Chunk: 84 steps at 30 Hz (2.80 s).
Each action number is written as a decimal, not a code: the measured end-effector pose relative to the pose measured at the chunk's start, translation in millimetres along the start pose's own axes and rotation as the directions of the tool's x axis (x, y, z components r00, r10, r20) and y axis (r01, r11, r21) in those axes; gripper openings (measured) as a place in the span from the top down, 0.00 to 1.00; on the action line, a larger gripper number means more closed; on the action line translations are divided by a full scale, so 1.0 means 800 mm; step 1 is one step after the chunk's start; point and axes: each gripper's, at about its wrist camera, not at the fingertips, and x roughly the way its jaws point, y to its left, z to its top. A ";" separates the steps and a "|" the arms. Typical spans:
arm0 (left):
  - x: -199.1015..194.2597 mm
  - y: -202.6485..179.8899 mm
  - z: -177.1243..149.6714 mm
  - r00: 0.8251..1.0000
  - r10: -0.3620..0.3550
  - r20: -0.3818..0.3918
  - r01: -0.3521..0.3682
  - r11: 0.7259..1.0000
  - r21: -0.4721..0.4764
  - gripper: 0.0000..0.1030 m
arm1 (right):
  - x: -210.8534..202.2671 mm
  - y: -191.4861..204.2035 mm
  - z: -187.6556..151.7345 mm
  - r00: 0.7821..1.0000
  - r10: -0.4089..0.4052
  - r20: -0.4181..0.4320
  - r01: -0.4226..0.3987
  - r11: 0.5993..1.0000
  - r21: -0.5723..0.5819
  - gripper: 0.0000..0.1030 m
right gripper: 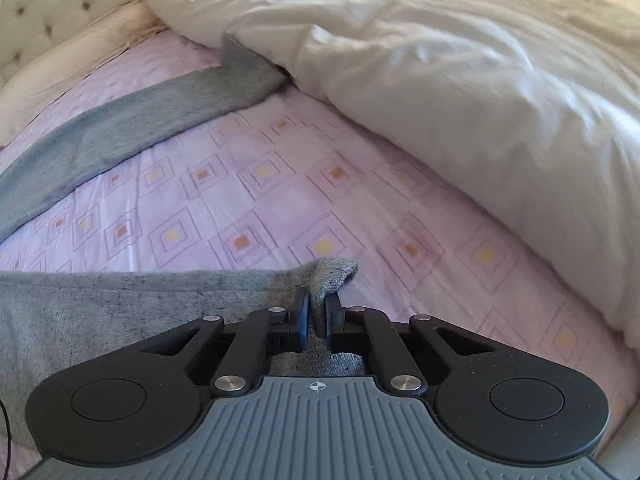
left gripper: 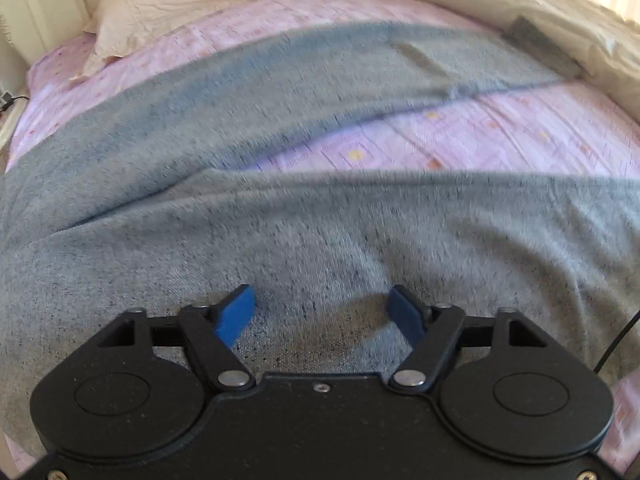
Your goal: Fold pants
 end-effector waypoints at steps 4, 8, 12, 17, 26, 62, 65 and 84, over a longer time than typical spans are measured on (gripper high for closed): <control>-0.018 0.004 0.015 0.996 0.005 0.086 -0.001 0.999 -0.041 0.37 | -0.002 -0.013 0.033 0.999 0.008 0.037 -0.010 0.999 0.047 0.93; -0.019 0.007 0.034 0.995 0.000 0.100 0.007 0.998 -0.066 0.37 | 0.026 -0.020 0.052 0.999 -0.034 0.036 0.030 0.995 0.090 0.97; -0.006 0.010 0.032 0.997 0.015 0.071 -0.009 0.996 -0.090 0.37 | 0.062 -0.018 0.049 0.998 -0.064 -0.017 0.065 0.995 0.071 0.97; 0.018 -0.001 0.014 0.999 0.038 -0.003 -0.038 0.999 -0.021 0.32 | 0.024 -0.036 0.041 0.998 0.004 0.064 -0.013 0.989 0.146 0.89; 0.022 0.004 0.018 1.000 0.023 -0.014 -0.023 0.999 -0.034 0.29 | -0.031 -0.103 -0.038 0.996 0.080 0.049 -0.093 0.900 0.425 0.78; -0.006 0.103 0.051 0.999 0.027 -0.020 -0.030 0.985 -0.172 0.33 | -0.092 0.012 0.037 0.992 0.042 0.122 -0.062 0.984 0.167 0.79; 0.009 0.111 0.063 0.999 0.013 -0.032 -0.019 0.982 -0.189 0.33 | -0.077 0.055 0.073 0.988 0.120 0.098 -0.132 0.983 0.127 0.79; 0.065 0.145 0.058 0.995 0.033 0.094 -0.019 0.989 -0.148 0.28 | 0.162 0.337 0.281 0.986 0.160 -0.042 -0.152 0.976 0.158 0.78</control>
